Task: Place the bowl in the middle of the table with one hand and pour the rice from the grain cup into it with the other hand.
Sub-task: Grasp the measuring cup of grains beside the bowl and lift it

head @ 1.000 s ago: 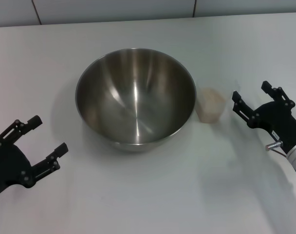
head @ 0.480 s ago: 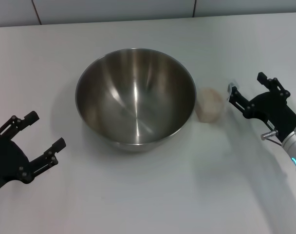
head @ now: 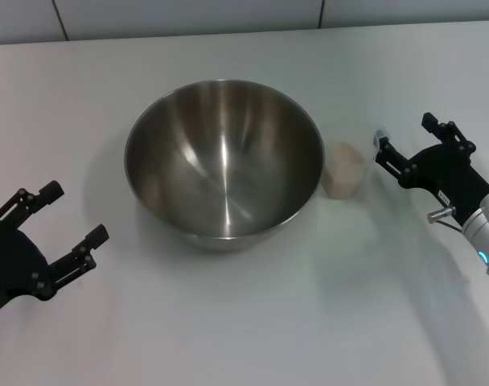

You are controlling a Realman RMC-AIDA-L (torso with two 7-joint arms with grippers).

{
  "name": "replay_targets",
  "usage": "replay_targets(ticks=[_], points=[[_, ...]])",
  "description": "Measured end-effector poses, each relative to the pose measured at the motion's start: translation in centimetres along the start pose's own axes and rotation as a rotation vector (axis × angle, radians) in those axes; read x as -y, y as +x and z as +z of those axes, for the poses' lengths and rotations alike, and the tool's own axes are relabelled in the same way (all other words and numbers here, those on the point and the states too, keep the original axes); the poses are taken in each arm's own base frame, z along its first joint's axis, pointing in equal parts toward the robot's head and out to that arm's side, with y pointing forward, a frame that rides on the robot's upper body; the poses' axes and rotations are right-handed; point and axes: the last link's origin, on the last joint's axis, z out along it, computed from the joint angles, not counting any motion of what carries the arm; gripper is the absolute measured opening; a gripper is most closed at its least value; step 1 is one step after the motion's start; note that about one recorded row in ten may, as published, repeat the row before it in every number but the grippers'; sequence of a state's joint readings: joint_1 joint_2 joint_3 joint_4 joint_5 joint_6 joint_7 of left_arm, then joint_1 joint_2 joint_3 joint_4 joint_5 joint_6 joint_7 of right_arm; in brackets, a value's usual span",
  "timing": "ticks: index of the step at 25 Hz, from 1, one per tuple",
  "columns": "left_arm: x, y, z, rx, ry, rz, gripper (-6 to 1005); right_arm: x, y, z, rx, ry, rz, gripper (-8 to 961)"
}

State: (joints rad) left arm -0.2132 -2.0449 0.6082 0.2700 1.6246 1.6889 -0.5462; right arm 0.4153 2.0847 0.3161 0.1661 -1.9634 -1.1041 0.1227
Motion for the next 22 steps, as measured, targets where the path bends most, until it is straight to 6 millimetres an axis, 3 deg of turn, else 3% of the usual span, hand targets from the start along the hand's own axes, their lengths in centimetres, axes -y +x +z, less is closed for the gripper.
replay_targets(ticks=[15,22], points=[[0.01,0.02,0.08,-0.003,0.003,-0.004,830,-0.44,-0.08,0.18,0.002,-0.019,-0.003,811],[-0.05,0.00,0.12,-0.004,0.003,-0.007,830,-0.71,-0.21,0.37,0.006,-0.029,-0.002,545]])
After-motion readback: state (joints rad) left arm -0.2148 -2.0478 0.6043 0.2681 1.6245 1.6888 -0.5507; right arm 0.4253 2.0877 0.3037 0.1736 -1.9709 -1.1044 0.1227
